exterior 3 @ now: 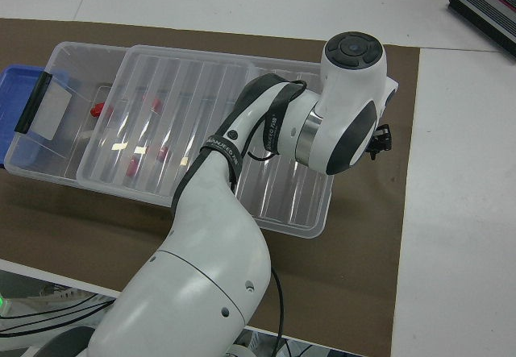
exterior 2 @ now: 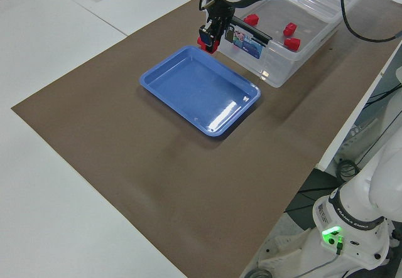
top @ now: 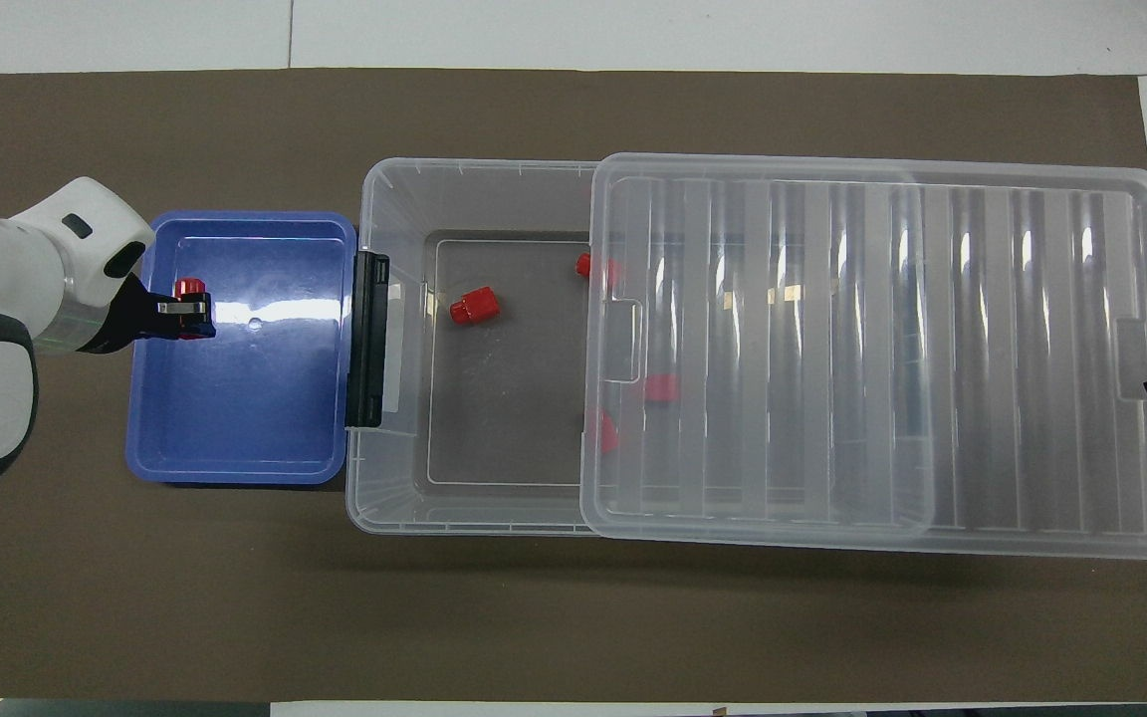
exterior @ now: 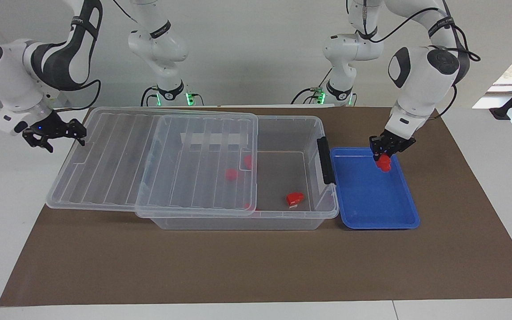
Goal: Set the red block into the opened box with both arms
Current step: 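Carry the red block into the open box and release it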
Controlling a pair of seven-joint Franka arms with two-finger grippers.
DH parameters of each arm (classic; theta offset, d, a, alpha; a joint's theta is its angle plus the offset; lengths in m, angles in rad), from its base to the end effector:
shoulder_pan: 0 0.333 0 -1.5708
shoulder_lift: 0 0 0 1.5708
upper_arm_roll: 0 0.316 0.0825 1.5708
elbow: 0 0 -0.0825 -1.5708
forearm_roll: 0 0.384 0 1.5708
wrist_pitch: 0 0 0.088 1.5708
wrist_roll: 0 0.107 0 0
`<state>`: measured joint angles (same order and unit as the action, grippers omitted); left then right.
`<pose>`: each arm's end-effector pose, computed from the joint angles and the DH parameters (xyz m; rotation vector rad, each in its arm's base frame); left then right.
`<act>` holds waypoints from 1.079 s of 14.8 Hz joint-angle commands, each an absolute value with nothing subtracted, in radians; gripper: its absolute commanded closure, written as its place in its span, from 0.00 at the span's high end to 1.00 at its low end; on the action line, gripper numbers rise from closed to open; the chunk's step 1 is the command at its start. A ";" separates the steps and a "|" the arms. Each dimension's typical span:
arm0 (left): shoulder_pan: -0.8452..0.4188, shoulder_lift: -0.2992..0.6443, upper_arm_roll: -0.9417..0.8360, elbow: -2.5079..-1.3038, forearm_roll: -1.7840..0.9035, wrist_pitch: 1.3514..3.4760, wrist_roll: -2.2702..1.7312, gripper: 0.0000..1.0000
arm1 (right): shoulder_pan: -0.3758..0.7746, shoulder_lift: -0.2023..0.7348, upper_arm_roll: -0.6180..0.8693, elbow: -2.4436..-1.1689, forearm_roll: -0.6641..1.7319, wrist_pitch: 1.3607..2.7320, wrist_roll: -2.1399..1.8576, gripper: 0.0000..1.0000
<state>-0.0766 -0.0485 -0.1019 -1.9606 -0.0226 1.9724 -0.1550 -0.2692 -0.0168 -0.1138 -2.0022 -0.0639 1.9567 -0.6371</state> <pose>0.5417 -0.1000 0.5002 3.1144 -0.0239 0.0881 0.5056 -0.2085 0.4617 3.0747 0.4318 -0.0822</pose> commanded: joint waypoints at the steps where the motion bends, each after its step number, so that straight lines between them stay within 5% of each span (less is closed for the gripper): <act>1: -0.106 -0.031 -0.171 -1.899 -0.029 1.939 -0.277 0.00 | -0.273 -0.028 -0.107 -2.016 -0.080 1.976 -0.650 1.00; 5: -0.239 -0.025 -0.184 -1.905 -0.029 1.989 -0.456 0.00 | -0.267 -0.020 -0.098 -1.984 -0.080 1.948 -0.631 1.00; 10: -0.432 0.011 -0.184 -1.937 -0.031 2.055 -0.682 0.00 | -0.158 0.038 -0.097 -1.775 -0.075 1.749 -0.496 1.00; 16: -0.468 0.107 -0.184 -2.045 -0.029 2.244 -0.706 0.00 | -0.005 0.035 -0.095 -1.669 -0.058 1.620 -0.229 1.00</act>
<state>-0.4560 0.0771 -0.1977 -2.0136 -0.0239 2.1866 -0.6998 -0.0208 0.0143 -0.0956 -1.7123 -0.0634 1.6616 -0.2836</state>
